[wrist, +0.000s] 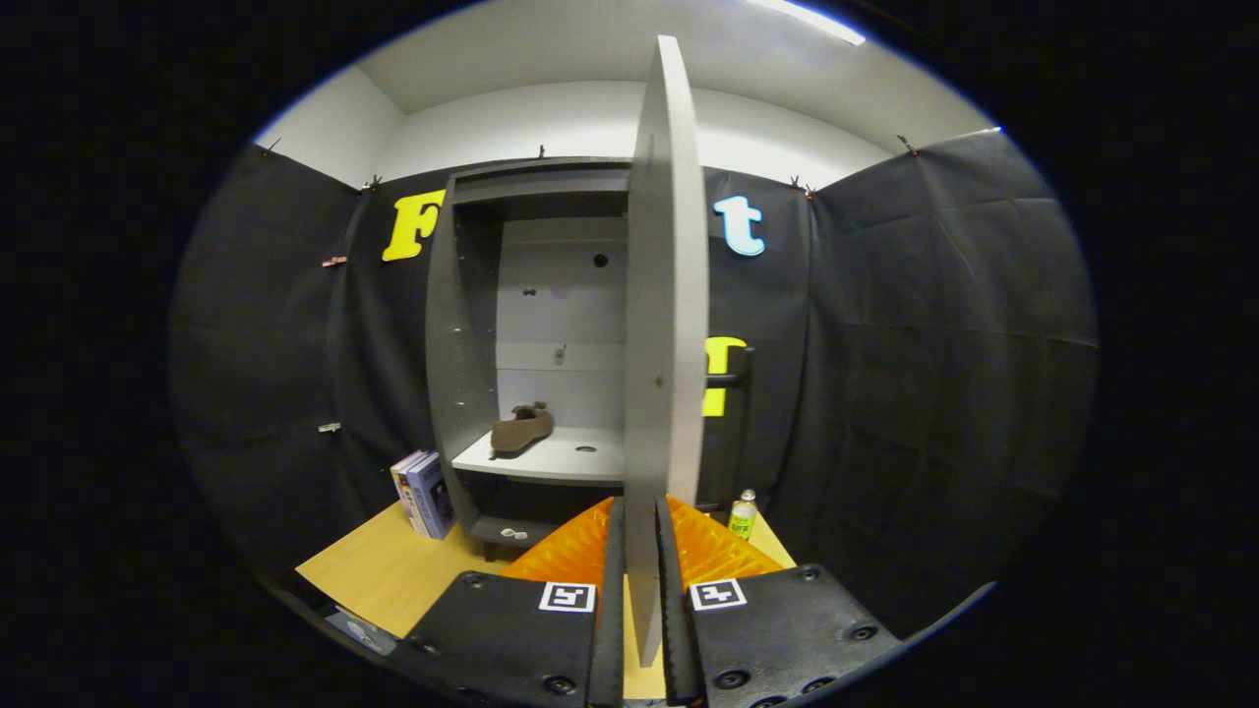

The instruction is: Open the shoe cabinet door, grab the shoes and put them into the shoe cabinet, then close the shoe cabinet door.

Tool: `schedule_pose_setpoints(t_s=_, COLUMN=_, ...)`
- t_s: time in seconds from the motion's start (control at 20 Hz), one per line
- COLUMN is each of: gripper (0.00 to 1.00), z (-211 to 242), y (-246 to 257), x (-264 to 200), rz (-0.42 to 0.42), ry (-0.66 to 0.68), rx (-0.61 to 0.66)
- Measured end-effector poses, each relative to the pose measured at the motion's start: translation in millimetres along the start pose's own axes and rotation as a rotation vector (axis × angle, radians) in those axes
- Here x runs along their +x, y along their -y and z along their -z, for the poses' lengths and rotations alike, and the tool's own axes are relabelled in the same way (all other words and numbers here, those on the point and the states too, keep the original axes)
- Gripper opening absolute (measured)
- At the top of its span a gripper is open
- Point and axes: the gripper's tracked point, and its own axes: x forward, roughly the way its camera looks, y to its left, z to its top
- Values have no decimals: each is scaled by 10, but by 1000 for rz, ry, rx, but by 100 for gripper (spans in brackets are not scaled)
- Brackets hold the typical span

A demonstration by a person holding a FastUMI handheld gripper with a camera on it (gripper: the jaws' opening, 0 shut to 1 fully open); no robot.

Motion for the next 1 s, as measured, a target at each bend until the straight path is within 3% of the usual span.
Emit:
schedule_pose_setpoints(t_s=0.2, gripper=20, z=427, y=-598, x=227, rz=-101, ry=-116, rx=38)
schedule_pose_setpoints(t_s=0.45, gripper=21, z=1151, y=-1327, x=639, rz=-165, ry=-276, rx=34)
schedule_pose_setpoints(t_s=0.7, gripper=21, z=2174, y=-1702, x=1034, rz=-142, ry=-495, rx=61)
schedule_pose_setpoints(t_s=1.0, gripper=21, z=3524, y=-1911, x=1175, rz=-92, ry=-753, rx=69)
